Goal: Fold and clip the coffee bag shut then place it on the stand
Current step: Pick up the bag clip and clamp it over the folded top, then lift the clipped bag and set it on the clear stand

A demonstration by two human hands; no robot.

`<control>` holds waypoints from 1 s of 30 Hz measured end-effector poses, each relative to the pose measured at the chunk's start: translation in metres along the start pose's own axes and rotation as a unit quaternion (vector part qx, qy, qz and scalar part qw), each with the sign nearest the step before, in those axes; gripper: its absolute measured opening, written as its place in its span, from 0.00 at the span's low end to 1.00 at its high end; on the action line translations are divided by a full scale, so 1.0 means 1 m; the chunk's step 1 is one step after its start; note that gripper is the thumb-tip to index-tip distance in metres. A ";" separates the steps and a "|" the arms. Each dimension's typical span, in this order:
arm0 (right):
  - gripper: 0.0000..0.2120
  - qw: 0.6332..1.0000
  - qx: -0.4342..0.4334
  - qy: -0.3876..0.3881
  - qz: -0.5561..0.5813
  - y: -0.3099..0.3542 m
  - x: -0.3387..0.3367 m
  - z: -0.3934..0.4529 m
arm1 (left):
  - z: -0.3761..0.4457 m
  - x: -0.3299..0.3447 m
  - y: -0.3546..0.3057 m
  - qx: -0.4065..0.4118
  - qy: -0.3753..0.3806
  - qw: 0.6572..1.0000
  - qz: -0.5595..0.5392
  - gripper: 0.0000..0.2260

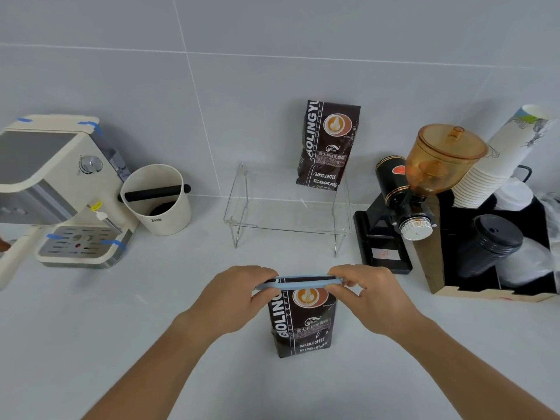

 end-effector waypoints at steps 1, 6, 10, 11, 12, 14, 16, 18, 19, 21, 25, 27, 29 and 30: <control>0.07 1.000 -0.002 -0.002 0.004 0.000 0.000 -0.001 | -0.001 0.001 0.001 -0.003 -0.008 1.000 -0.001 0.13; 0.06 0.999 0.031 0.000 0.043 -0.011 0.003 -0.001 | 0.004 0.000 0.000 -0.002 -0.017 1.000 -0.022 0.20; 0.07 0.989 0.090 0.042 0.108 -0.025 0.008 0.007 | 0.002 0.001 0.010 -0.056 -0.073 0.981 -0.173 0.07; 0.08 0.985 0.100 0.060 0.129 -0.027 0.012 0.008 | 0.000 0.004 0.013 -0.072 -0.088 0.969 -0.219 0.06; 0.09 0.979 0.111 0.081 0.152 -0.030 0.016 0.009 | -0.003 0.009 0.017 -0.090 -0.099 0.954 -0.268 0.06; 0.11 0.960 0.143 0.129 0.204 -0.038 0.028 0.010 | -0.013 0.023 0.026 -0.135 -0.114 0.917 -0.357 0.11; 0.15 0.941 0.184 0.161 0.235 -0.050 0.039 0.009 | -0.020 0.039 0.030 -0.157 -0.105 0.895 -0.404 0.17; 0.19 0.928 0.217 0.196 0.231 -0.063 0.052 0.007 | -0.023 0.052 0.029 -0.157 -0.099 0.886 -0.426 0.22; 0.21 0.923 0.231 0.213 0.224 -0.069 0.059 0.004 | -0.024 0.056 0.029 -0.163 -0.107 0.878 -0.436 0.23; 0.27 0.906 0.260 0.247 0.227 -0.078 0.075 -0.001 | -0.024 0.061 0.033 -0.175 -0.130 0.866 -0.450 0.22; 0.31 0.876 0.302 0.269 0.264 -0.086 0.099 -0.006 | -0.025 0.069 0.035 -0.191 -0.156 0.842 -0.481 0.24; 0.29 0.874 0.307 0.266 0.266 -0.087 0.105 -0.008 | -0.029 0.077 0.036 -0.204 -0.178 0.825 -0.496 0.25; 0.29 0.879 0.309 0.256 0.257 -0.088 0.108 -0.008 | -0.035 0.086 0.031 -0.222 -0.203 0.811 -0.502 0.26; 0.30 0.880 0.309 0.252 0.257 -0.089 0.109 -0.009 | -0.036 0.089 0.027 -0.228 -0.213 0.807 -0.502 0.27</control>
Point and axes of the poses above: each hand's wrist, its own z-axis towards the middle knuckle, its own x-axis out of the palm, y = z × x, the point moved 8 cm from there along z, towards the middle knuckle, and after that the axes turned 15 degrees about x, right-handed, at the moved point
